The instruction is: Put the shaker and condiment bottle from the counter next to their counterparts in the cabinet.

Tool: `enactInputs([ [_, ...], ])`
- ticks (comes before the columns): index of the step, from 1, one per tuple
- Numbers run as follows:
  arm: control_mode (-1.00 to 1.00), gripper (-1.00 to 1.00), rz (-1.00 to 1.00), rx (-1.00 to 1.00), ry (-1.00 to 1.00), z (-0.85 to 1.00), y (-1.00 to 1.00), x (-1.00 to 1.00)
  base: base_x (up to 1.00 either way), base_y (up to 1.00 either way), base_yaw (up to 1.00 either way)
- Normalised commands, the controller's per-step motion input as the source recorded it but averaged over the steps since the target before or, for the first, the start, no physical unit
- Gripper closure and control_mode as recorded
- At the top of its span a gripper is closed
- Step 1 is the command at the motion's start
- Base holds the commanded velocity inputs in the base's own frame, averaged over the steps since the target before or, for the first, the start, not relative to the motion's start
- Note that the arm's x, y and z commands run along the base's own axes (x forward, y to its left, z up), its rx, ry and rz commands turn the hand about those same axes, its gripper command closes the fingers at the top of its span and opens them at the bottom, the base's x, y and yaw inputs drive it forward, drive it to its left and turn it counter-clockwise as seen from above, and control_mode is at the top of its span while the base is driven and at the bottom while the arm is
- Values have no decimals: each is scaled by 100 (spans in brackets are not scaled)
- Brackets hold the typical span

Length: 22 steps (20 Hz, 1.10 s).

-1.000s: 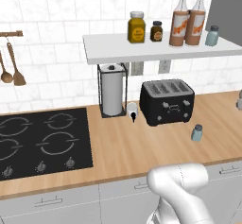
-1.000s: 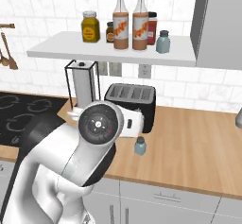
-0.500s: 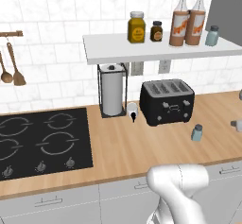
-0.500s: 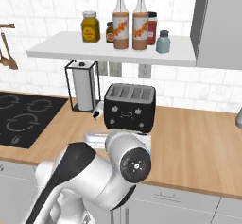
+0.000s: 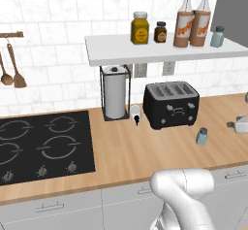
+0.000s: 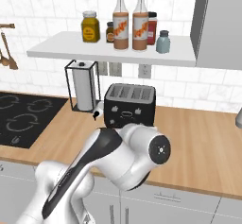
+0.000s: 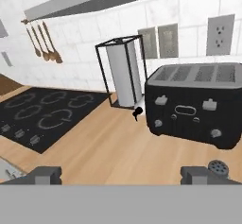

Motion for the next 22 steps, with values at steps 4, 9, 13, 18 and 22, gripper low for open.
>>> enactInputs([
  [4, -100, -100, 17, -3, -6, -55, -18, 2, 0, 0, 0],
  [9, -100, -100, 22, -8, -4, -30, 1, 23, 0, 0, 0],
  [13, -100, -100, 10, -3, 4, -17, 6, 21, 0, 0, 0],
  [18, -100, -100, 3, 0, -1, -23, 0, 17, 0, 0, 0],
  [22, -100, -100, 5, 0, -12, -49, -4, 14, 0, 0, 0],
])
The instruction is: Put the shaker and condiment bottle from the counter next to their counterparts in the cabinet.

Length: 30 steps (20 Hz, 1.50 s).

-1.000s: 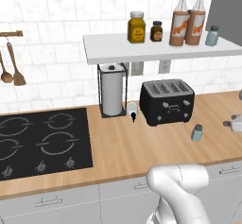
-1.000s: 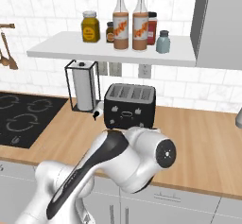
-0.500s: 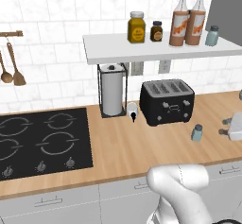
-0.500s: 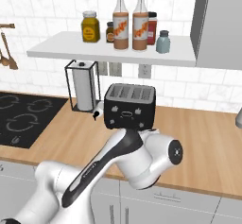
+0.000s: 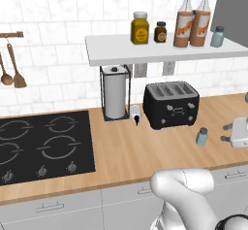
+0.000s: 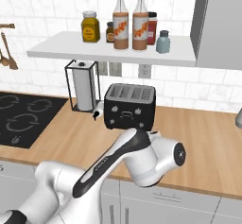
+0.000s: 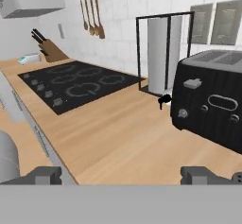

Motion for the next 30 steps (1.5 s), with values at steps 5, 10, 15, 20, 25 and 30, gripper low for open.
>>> enactInputs([
  [5, -100, -100, 6, 0, -11, -35, -11, 20, 0, 0, 0],
  [10, -100, -100, 5, 0, -7, -23, -25, 28, 0, 0, 0],
  [15, -100, -100, 6, 0, -2, -24, -18, 24, 0, 0, 0],
  [20, -100, -100, 1, 0, 0, -7, -2, 10, 0, 0, 0],
  [25, -100, -100, 0, 1, 0, -4, 0, 14, 0, 0, 0],
  [30, -100, -100, 0, 0, 0, -19, 0, 19, 0, 0, 0],
])
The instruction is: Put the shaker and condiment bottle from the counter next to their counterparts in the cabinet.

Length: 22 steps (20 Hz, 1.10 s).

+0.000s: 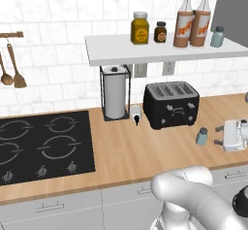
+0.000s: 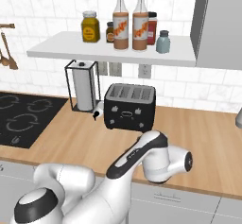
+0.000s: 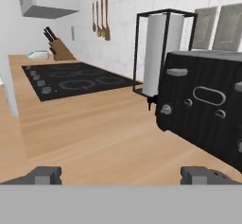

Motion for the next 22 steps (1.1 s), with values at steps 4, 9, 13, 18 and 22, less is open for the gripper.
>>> enactInputs([
  [4, -100, -100, 0, 0, 0, -19, 0, 26, 0, 0, 0],
  [9, -100, -100, 2, 2, 0, -18, -11, 28, 0, 0, 0],
  [13, -100, -100, 4, 3, 0, -20, -22, 26, 0, 0, 0],
  [18, -100, -100, 5, 4, -1, -19, -30, 27, 0, 0, 0],
  [22, -100, -100, 3, 4, 0, -19, -14, 12, 0, 0, 0],
])
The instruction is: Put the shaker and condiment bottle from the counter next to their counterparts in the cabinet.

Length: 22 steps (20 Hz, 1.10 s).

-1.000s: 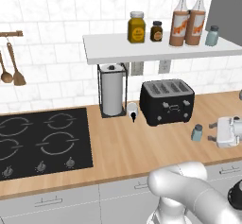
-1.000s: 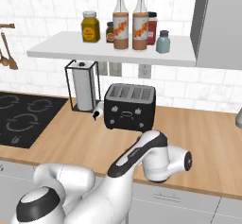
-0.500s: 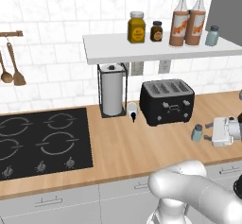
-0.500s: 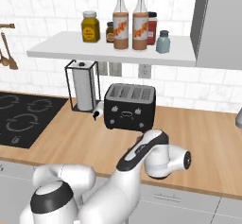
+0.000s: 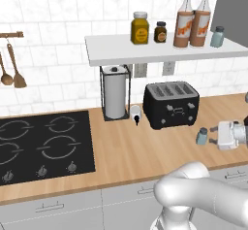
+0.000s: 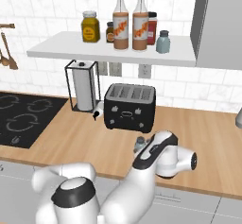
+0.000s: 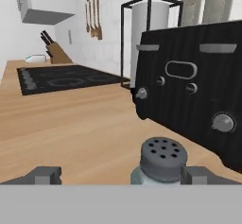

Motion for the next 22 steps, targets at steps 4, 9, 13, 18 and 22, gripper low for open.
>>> enactInputs([
  [4, -100, -100, 1, 4, 0, -21, -5, 8, 0, 0, 0],
  [9, -100, -100, 0, 1, 0, -21, 0, 7, 0, 0, 0],
  [13, -100, -100, 0, 1, 0, -5, 0, 27, 0, 0, 0],
  [18, -100, -100, 0, 0, 0, -3, 0, 26, 0, 0, 0],
  [22, -100, -100, 0, 0, 0, -16, 0, 11, 0, 0, 0],
])
